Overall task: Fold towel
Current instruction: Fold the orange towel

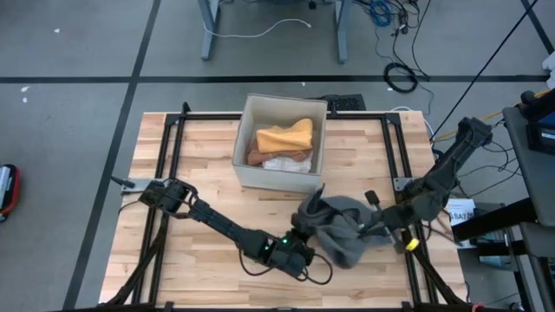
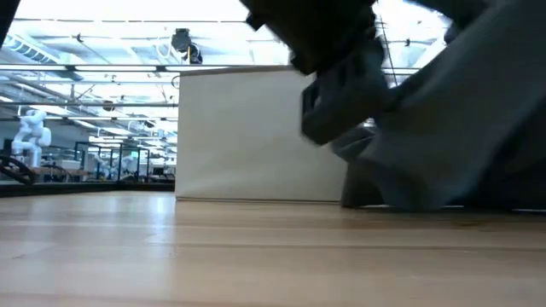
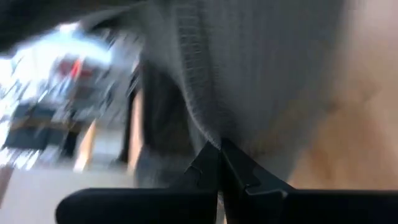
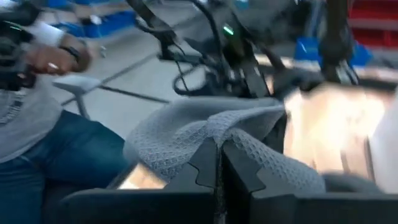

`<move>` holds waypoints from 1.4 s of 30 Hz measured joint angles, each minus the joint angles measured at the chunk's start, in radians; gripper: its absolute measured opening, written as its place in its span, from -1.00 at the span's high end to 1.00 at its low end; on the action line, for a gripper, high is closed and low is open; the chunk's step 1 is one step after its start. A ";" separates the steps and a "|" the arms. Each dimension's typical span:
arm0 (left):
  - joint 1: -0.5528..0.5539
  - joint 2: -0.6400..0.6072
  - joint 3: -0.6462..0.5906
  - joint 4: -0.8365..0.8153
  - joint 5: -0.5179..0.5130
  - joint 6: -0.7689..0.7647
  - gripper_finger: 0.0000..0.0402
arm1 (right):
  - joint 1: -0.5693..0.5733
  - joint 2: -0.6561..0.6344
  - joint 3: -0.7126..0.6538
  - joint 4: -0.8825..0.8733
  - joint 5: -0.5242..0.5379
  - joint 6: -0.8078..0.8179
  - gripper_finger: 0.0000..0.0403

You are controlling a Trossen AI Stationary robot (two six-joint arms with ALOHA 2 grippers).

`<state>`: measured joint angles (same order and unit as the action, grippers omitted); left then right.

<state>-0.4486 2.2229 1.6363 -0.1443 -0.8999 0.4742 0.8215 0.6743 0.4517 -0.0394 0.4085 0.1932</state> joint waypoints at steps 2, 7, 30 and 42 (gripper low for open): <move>0.007 -0.012 0.000 0.051 0.097 0.077 1.00 | 0.012 -0.030 0.001 0.022 -0.019 -0.064 1.00; 0.037 -0.044 0.000 0.175 0.248 0.223 1.00 | 0.033 -0.090 0.039 0.011 -0.022 -0.187 1.00; -0.080 -0.610 0.000 0.106 0.303 0.486 1.00 | 0.126 -0.086 0.418 -0.189 -0.020 -0.565 1.00; -0.230 -0.689 0.000 0.122 -0.143 0.745 1.00 | 0.126 -0.006 0.656 -0.320 -0.017 -0.635 1.00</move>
<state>-0.6787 1.5344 1.6360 -0.0225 -1.0426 1.2195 0.9474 0.6686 1.1073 -0.3595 0.3914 -0.4417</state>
